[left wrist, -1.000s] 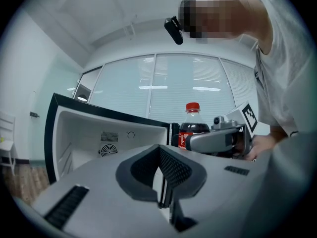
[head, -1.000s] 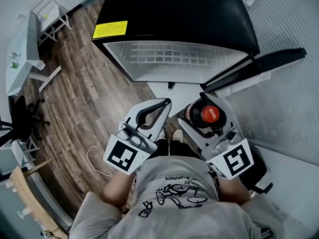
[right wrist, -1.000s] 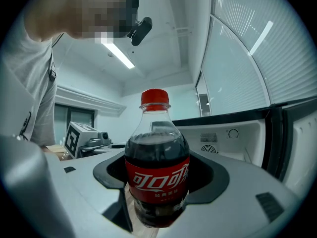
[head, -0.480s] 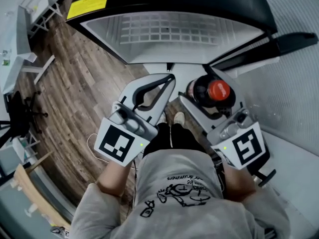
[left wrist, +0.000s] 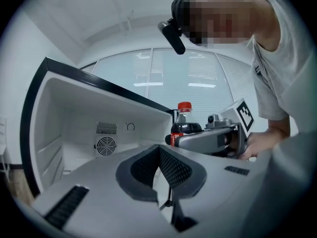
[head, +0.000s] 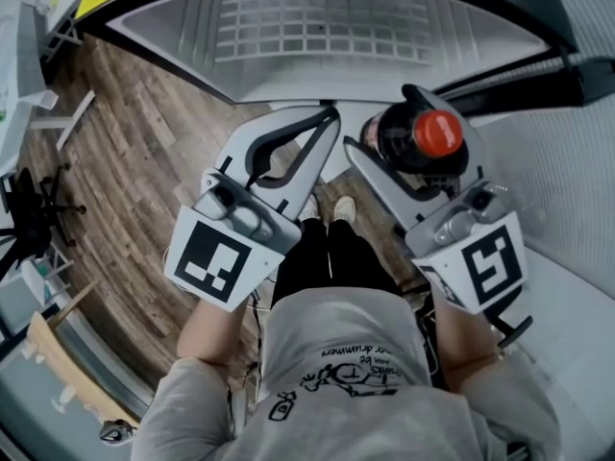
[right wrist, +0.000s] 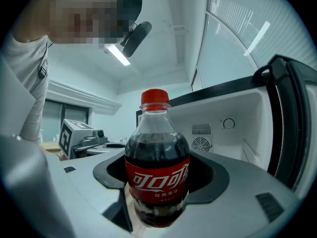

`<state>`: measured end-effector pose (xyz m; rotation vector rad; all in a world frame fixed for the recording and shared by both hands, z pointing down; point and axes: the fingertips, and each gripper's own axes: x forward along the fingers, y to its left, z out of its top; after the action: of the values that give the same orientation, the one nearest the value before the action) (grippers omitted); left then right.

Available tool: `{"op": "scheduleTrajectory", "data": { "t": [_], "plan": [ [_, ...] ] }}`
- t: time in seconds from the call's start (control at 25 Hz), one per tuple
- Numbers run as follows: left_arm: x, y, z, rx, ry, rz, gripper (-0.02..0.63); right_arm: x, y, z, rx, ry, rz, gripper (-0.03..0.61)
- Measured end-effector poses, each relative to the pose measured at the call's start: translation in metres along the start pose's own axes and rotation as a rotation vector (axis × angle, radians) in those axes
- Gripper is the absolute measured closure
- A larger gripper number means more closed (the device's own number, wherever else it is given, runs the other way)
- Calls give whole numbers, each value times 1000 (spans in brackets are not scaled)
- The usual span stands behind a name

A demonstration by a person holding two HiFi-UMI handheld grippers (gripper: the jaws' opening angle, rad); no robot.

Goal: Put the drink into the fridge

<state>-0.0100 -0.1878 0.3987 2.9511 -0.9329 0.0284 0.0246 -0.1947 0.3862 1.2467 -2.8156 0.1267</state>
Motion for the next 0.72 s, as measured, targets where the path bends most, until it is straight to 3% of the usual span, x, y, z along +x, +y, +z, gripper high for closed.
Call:
{"op": "scheduleTrajectory", "data": {
  "t": [0.24, 0.72],
  "plan": [
    [15, 8, -20, -1, 18, -30, 612, 12, -16, -14, 3, 6, -4, 252],
    [43, 41, -36, 6, 12, 1, 612, 41, -48, -31, -20, -1, -19, 252]
  ]
}}
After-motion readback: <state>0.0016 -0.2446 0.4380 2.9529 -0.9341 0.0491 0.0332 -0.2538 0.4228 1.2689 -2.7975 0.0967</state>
